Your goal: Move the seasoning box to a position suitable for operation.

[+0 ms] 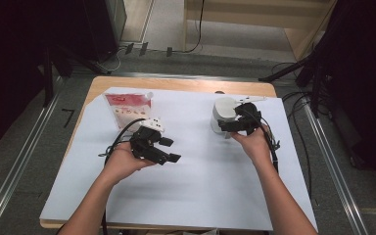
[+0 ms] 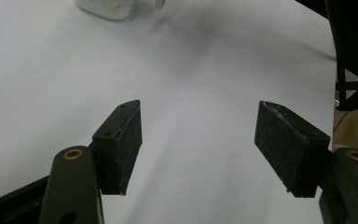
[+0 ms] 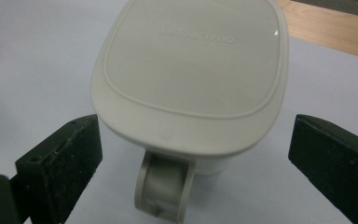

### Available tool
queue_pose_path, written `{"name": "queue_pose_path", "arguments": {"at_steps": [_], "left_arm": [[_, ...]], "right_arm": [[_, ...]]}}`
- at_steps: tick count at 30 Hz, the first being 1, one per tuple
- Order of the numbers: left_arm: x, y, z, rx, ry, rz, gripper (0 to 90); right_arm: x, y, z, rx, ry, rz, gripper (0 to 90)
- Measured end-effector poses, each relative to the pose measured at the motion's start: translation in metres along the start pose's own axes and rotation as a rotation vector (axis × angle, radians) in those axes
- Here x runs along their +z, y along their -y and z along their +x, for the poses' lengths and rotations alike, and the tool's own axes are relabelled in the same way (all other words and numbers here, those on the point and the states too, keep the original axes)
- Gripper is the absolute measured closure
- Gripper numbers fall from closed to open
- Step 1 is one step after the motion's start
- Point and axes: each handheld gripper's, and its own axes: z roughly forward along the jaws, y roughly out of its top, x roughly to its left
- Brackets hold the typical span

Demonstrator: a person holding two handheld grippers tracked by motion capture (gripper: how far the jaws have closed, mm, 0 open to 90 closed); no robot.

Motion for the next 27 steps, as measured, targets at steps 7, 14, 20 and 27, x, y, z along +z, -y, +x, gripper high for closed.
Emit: {"name": "queue_pose_path", "arguments": {"at_steps": [7,14,20,27], "left_arm": [[0.000,0.000,0.000,-0.006,-0.002,-0.006,33.4],[-0.001,0.000,0.000,0.001,-0.004,-0.014,33.6],[-0.005,-0.001,-0.001,0.020,-0.008,-0.034,34.6],[-0.005,0.001,0.002,0.012,-0.011,-0.032,34.6]], "right_arm": [[0.015,-0.002,0.004,0.054,0.001,-0.032,3.6],[0.027,-0.001,0.009,0.075,0.039,-0.081,6.8],[0.035,0.001,0.014,0.089,0.078,-0.131,6.4],[0.039,0.008,0.015,0.063,0.121,-0.170,14.0]]}}
